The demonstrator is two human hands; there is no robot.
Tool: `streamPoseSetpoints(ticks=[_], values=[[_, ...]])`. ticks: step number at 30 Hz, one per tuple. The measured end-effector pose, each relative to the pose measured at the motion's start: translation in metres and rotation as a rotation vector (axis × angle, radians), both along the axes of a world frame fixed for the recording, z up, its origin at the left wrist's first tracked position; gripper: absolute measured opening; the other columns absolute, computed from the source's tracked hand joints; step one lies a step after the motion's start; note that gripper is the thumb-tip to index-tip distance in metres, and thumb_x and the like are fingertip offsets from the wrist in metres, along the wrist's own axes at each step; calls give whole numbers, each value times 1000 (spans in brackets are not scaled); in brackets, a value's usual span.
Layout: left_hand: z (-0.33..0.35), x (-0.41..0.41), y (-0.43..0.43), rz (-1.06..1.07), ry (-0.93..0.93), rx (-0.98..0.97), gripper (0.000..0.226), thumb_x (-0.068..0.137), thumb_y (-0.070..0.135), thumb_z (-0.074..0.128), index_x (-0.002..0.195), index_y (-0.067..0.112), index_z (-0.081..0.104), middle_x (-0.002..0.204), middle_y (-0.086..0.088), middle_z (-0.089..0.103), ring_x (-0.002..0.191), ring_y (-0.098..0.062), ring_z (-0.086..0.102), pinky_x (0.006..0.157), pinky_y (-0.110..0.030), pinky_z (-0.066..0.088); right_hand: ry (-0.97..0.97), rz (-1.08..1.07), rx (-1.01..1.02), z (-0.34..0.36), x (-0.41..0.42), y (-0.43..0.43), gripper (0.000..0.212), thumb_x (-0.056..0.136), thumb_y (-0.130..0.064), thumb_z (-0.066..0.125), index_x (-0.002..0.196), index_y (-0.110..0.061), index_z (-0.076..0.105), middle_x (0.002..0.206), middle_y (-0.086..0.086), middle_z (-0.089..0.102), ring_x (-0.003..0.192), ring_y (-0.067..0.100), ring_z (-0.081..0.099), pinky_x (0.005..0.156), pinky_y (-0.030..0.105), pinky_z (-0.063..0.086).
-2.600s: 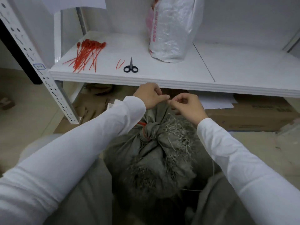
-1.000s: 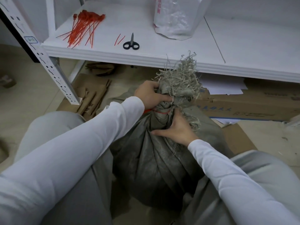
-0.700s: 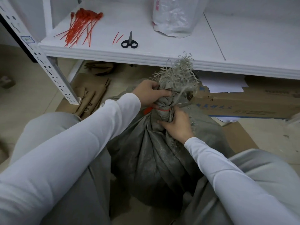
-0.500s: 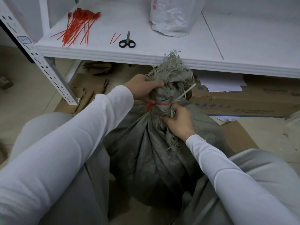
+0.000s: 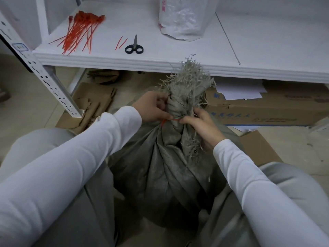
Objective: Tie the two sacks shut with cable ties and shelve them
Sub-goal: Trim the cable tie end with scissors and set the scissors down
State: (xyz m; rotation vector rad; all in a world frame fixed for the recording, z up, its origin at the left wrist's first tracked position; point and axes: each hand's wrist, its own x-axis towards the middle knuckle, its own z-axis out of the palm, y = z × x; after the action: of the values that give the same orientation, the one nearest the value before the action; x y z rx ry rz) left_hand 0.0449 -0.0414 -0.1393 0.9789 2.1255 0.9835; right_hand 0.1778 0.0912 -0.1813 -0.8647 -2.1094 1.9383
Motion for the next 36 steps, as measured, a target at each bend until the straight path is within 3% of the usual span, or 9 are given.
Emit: streamPoseSetpoints(ticks=[5,9,12,15,20,25,29,33,36], values=[[-32,20,7,-12,279,-48,47,65,21,85,106,11,64,96,-9,68,86,-22,64,81,-32,52,-330,207,535,-25,0,-1,116,41,-61,85,136,-13,38,135,7,50,126,24,47,104,43,44],[-40,21,9,3,280,-29,41,68,25,82,104,14,66,95,-7,67,88,-22,63,83,-36,52,-400,192,596,-43,3,-14,145,29,-77,76,146,-9,23,146,10,41,135,30,39,107,45,40],[-41,22,11,-18,278,-19,45,72,27,81,112,15,64,97,-5,65,90,-21,62,87,-34,51,-410,59,650,-58,-1,-19,88,49,-68,80,109,-7,61,112,13,67,107,32,62,79,35,51],[-41,21,12,-38,272,4,43,77,30,77,114,13,63,101,-5,65,93,-19,62,89,-35,50,-350,2,641,-58,-3,-11,37,72,-45,79,86,-12,67,90,13,71,88,34,66,64,31,46],[-32,16,6,-44,123,85,49,85,29,69,126,12,50,113,0,61,98,-12,59,78,-13,44,-195,-64,638,-42,-2,-9,33,75,-26,68,108,-23,65,104,11,71,99,36,64,81,42,54],[-23,27,-15,-225,312,143,94,66,47,82,139,11,34,136,1,45,123,-5,44,106,-20,38,-41,-144,508,-30,9,-8,32,69,-20,70,101,-22,66,99,4,73,98,27,67,84,45,55],[-26,42,-22,-222,532,5,138,49,73,74,151,10,5,154,-8,20,140,-22,29,113,-37,32,78,-160,404,0,33,-7,43,67,-19,78,108,-22,67,108,0,72,104,19,66,94,43,53],[-21,67,-9,-106,511,6,139,51,67,79,152,12,-1,154,-11,25,139,-26,34,109,-44,38,199,-130,311,30,60,-9,43,74,4,77,111,-15,64,105,-1,69,104,15,64,89,21,50],[-10,92,8,-27,563,-20,120,62,49,83,150,9,12,143,-15,36,129,-33,43,104,-43,40,263,-136,291,47,74,-7,46,75,10,74,108,-20,62,103,-3,69,101,12,65,90,23,52]])
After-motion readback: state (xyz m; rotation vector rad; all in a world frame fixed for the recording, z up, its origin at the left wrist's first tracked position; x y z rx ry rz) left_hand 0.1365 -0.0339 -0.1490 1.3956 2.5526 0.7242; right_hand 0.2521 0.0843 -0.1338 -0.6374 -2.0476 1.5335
